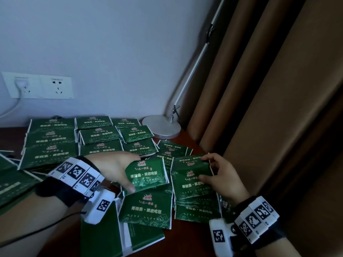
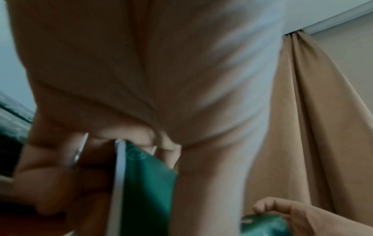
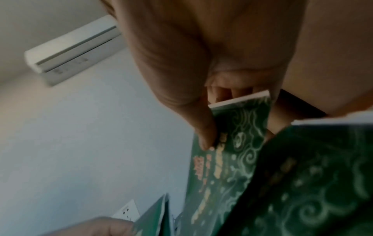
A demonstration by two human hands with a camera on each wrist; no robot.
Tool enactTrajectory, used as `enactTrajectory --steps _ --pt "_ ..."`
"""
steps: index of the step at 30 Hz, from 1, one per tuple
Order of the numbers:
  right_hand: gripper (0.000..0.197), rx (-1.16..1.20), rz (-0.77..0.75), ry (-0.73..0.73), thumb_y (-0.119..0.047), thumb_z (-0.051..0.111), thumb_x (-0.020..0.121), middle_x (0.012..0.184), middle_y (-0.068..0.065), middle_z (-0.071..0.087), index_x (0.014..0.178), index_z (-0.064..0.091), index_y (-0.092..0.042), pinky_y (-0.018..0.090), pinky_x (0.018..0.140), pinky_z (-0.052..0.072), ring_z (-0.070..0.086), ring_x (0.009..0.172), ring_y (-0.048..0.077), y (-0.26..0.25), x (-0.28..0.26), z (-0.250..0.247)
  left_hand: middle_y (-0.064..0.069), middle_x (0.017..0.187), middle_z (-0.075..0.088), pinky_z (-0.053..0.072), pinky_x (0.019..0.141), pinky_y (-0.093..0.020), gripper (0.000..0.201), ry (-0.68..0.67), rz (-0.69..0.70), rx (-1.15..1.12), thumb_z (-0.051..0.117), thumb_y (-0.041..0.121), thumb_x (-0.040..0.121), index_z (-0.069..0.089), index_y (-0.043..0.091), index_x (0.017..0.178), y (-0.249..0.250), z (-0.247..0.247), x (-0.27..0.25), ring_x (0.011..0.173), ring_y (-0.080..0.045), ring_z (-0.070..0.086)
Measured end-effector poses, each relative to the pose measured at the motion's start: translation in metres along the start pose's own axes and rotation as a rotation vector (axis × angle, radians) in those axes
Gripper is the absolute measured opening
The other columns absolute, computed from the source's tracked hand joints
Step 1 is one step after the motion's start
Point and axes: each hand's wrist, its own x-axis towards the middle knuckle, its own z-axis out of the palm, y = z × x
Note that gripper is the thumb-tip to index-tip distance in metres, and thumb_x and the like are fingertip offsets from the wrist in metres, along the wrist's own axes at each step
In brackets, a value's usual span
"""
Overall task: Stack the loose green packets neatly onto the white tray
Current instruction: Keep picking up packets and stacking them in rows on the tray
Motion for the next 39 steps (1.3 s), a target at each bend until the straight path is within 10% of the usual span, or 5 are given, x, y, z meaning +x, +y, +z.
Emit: enactTrajectory --steps 4,10,16,24,39 --pt "0.040 -0.113 -0.053 -0.152 -0.012 0.078 0.083 0.108 -0.014 0.066 0.113 0.062 -0.033 0.006 0.072 0.048 0.062 0.094 -0.003 -0.019 0.000 -0.012 0.014 0.097 0.071 0.055 0.086 -0.034 0.030 0.021 0.041 -0.033 0.082 0.039 0.076 0.070 0.023 0.097 -0.006 -0.003 0.001 0.089 -0.011 0.069" --pt "0.015 -0.440 -0.180 -0.079 -0.030 0.079 0.082 0.095 -0.007 0.056 0.085 0.066 -0.036 0.012 0.066 0.038 0.055 0.084 0.004 -0.046 0.002 -0.033 0.007 0.087 0.077 0.057 0.073 -0.028 0.021 0.163 0.132 -0.327 0.084 0.022 0.076 0.073 0.019 0.093 -0.009 -0.014 -0.001 0.080 -0.010 0.073" --pt "0.017 0.254 -0.081 -0.062 -0.021 0.064 0.094 0.099 0.012 0.072 0.106 0.060 -0.009 0.044 0.074 0.061 0.073 0.087 0.025 -0.057 0.026 -0.031 -0.003 0.091 0.073 0.056 0.055 -0.033 0.037 0.488 0.136 -0.638 0.087 0.017 0.072 0.066 0.018 0.103 -0.018 -0.025 -0.001 0.065 -0.009 0.069" --pt "0.010 0.479 0.170 -0.137 -0.006 0.054 0.099 0.096 0.010 0.067 0.109 0.055 -0.011 0.023 0.043 0.053 0.068 0.069 0.014 -0.051 0.105 -0.001 0.007 0.100 0.056 0.058 0.056 -0.024 0.025 0.491 -0.050 -0.813 0.058 0.006 0.097 0.058 0.030 0.098 -0.022 -0.032 -0.001 0.069 -0.017 0.069" --pt "0.037 0.438 0.159 -0.064 0.004 0.061 0.092 0.104 0.008 0.060 0.120 0.048 -0.017 0.025 0.041 0.050 0.061 0.079 0.021 -0.085 0.249 0.036 -0.012 0.112 0.068 0.062 0.062 -0.036 0.014 0.458 -0.160 -0.117 0.066 0.011 0.089 0.066 0.003 0.101 -0.001 -0.060 0.099 0.069 -0.021 0.073"
